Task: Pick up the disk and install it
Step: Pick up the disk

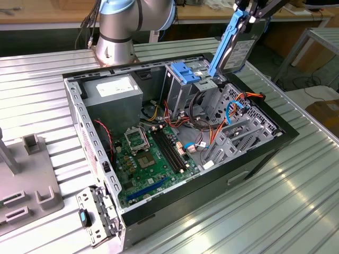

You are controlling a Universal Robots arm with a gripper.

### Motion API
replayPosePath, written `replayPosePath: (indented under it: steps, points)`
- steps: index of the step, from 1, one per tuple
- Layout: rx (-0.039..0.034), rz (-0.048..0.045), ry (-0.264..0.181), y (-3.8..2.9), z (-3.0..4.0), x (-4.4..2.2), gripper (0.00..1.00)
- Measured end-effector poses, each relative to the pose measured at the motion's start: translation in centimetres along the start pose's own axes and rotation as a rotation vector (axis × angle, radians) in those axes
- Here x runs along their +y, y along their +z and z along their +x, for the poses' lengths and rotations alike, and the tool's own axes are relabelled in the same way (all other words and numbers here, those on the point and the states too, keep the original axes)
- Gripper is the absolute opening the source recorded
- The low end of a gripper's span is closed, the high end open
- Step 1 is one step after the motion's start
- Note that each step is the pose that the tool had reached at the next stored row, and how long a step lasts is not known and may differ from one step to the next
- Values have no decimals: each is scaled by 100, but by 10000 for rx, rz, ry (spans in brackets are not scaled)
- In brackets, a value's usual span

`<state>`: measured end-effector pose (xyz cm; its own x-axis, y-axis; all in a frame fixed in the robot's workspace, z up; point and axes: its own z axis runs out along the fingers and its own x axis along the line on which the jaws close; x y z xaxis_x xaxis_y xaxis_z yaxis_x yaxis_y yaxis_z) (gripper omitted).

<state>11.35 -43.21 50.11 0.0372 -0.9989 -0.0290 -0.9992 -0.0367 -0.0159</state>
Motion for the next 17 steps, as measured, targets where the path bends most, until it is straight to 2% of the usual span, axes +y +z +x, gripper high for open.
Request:
replayPosePath:
  steps: [6, 9, 11, 17]
  points:
    - [2, 0, 0, -16, 8, 0, 37]
    - [-1, 0, 0, -87, 9, -1, 37]
    - [-1, 0, 1, -107, 21, -1, 37]
    - [0, 0, 0, -124, 179, 5, 37]
